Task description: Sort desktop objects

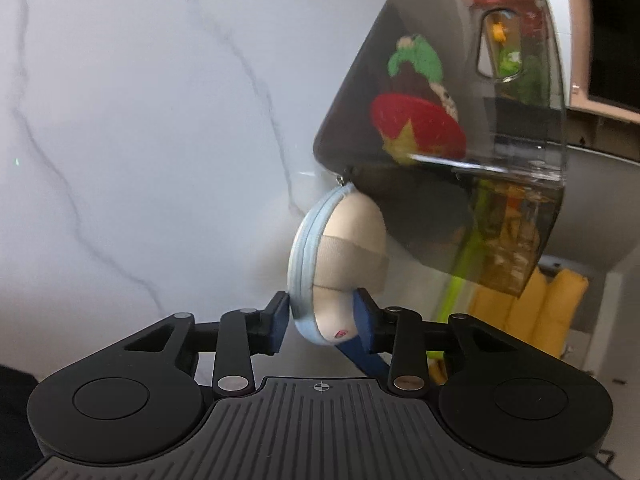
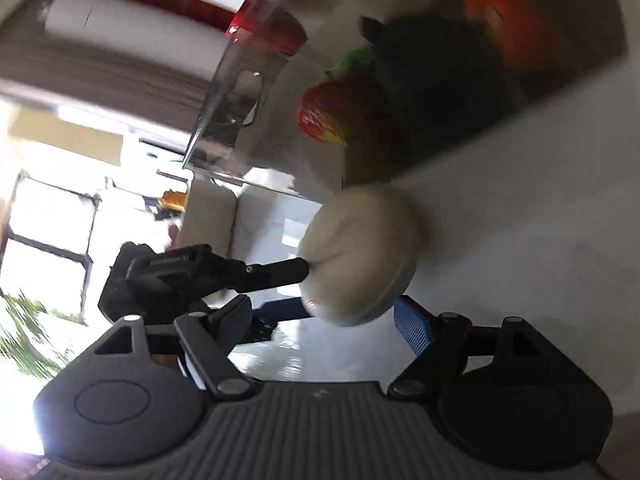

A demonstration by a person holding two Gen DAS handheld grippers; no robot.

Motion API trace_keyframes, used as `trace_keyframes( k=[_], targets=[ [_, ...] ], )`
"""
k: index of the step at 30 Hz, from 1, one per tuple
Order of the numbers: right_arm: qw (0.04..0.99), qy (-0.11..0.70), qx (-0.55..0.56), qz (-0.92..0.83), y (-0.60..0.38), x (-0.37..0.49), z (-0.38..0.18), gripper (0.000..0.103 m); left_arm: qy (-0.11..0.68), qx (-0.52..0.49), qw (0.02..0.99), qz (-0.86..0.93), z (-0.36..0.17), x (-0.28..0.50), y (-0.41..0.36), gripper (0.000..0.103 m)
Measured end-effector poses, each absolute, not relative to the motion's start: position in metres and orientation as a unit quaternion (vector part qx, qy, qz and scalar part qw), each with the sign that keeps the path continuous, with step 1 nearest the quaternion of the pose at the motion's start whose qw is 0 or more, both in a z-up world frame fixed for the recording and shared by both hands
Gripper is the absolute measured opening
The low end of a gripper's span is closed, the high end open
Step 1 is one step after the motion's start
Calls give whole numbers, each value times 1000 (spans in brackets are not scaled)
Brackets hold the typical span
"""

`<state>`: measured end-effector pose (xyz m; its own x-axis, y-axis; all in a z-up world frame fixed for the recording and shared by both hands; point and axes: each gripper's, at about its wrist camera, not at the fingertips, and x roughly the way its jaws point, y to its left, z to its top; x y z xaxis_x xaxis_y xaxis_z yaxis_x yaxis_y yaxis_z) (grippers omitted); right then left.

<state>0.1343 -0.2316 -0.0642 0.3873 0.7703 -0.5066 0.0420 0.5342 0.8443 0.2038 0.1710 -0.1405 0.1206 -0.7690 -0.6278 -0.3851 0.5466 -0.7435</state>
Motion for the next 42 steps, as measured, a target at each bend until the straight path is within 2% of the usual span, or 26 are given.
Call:
trace_keyframes(
  k=[8, 10, 12, 13, 15, 17, 22, 25, 28, 33, 38, 42],
  targets=[
    [682, 487, 515, 179, -219, 146, -105, 72, 635, -472, 589, -163, -140, 195, 179, 36],
    [697, 479, 506, 172, -216, 147, -104, 50, 632, -465, 597, -165, -136, 193, 182, 48],
    [719, 471, 477, 183, -214, 147, -97, 42, 627, -454, 610, -170, -129, 190, 184, 58],
    [737, 465, 453, 188, -215, 145, -90, 41, 623, -440, 624, -171, -123, 188, 186, 65],
    [771, 455, 402, 195, -231, 138, -60, 40, 613, -409, 653, -172, -110, 183, 189, 71],
    [786, 455, 365, 206, -241, 135, -37, 39, 593, -368, 697, -164, -91, 177, 190, 73],
    [831, 422, 280, 230, -270, 128, 42, 39, 528, -253, 798, -143, -39, 167, 182, 87],
    [855, 389, 248, 238, -275, 139, 98, 39, 489, -190, 838, -148, -7, 165, 171, 90],
    [883, 359, 213, 217, -276, 169, 141, 39, 468, -176, 848, -174, 16, 168, 162, 93],
    [881, 407, 193, 142, -264, 259, 145, 38, 467, -175, 845, -195, 25, 175, 152, 93],
    [820, 521, 227, 71, -244, 354, 82, 38, 484, -185, 834, -189, 13, 168, 173, 93],
    [792, 554, 250, 59, -233, 392, 49, 39, 502, -194, 827, -159, -8, 171, 194, 93]
  ],
)
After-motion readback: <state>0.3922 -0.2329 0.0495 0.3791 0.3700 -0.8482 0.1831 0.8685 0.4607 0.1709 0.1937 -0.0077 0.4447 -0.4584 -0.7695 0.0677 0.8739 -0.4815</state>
